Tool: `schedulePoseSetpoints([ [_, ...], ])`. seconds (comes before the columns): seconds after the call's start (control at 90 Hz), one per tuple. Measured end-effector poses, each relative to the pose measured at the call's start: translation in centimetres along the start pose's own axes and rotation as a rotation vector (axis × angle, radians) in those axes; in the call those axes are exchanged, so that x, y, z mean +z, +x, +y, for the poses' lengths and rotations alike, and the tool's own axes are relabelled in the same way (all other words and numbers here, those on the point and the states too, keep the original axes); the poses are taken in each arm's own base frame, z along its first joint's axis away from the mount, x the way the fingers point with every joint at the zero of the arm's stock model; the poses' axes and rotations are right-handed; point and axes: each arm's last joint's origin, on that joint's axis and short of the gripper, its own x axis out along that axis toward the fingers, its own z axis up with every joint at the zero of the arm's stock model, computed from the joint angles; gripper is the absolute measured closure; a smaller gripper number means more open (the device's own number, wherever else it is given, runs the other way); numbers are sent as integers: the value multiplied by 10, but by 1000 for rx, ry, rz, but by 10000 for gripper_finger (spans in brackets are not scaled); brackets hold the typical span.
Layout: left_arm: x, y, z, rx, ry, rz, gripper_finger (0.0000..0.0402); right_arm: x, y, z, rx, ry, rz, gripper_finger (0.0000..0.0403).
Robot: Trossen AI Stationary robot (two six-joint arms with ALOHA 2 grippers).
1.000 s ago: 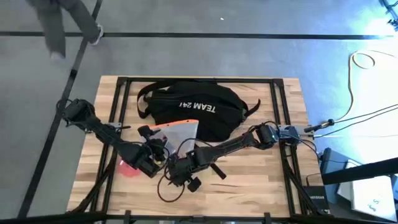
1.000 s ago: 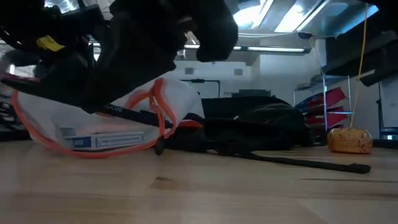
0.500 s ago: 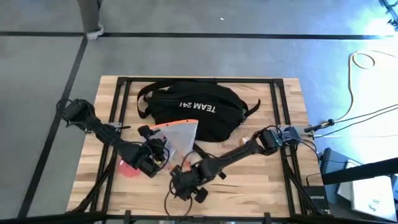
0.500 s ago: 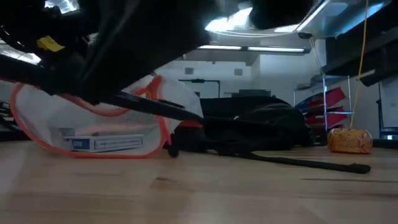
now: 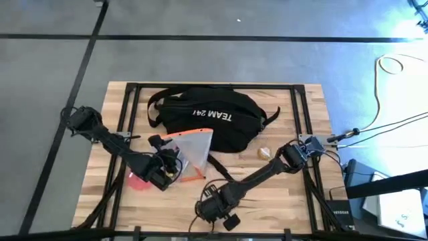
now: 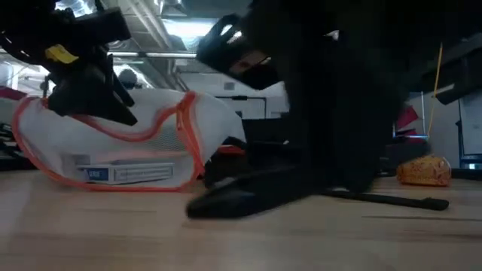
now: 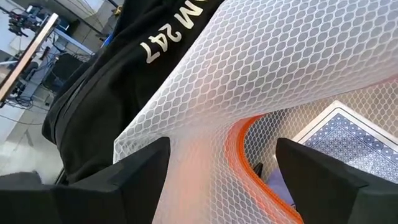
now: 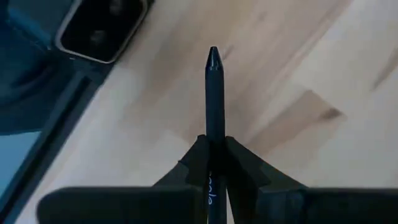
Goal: Unpack backpack
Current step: Remove the black pen from the white zip bag
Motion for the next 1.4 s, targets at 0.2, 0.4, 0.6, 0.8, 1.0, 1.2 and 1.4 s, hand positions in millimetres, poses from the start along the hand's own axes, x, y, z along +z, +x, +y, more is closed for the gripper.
schedulePoseSetpoints([
  [0.2, 0, 0, 0, 0, 1, 1, 121, 1, -6, 15, -93, -9, -6, 386],
  [0.4, 0, 0, 0, 0, 1, 1, 121, -1, -5, 22, -131, -3, 7, 386],
  [0.6, 0, 0, 0, -1, 1, 2, 121, -20, 3, 20, -153, 28, 29, 386],
  [0.8, 0, 0, 0, 0, 0, 3, 121, -52, -12, 18, -246, 92, -63, 386],
  [1.0, 0, 1, 0, 0, -1, 3, 121, -110, -35, 20, -331, 275, -189, 386],
  [1.2, 0, 1, 0, 0, -1, 3, 121, -196, -42, 22, -354, 605, -230, 386],
  [1.4, 1, 1, 1, 8, -8, -3, 121, -251, -50, 22, -358, 793, -358, 386],
])
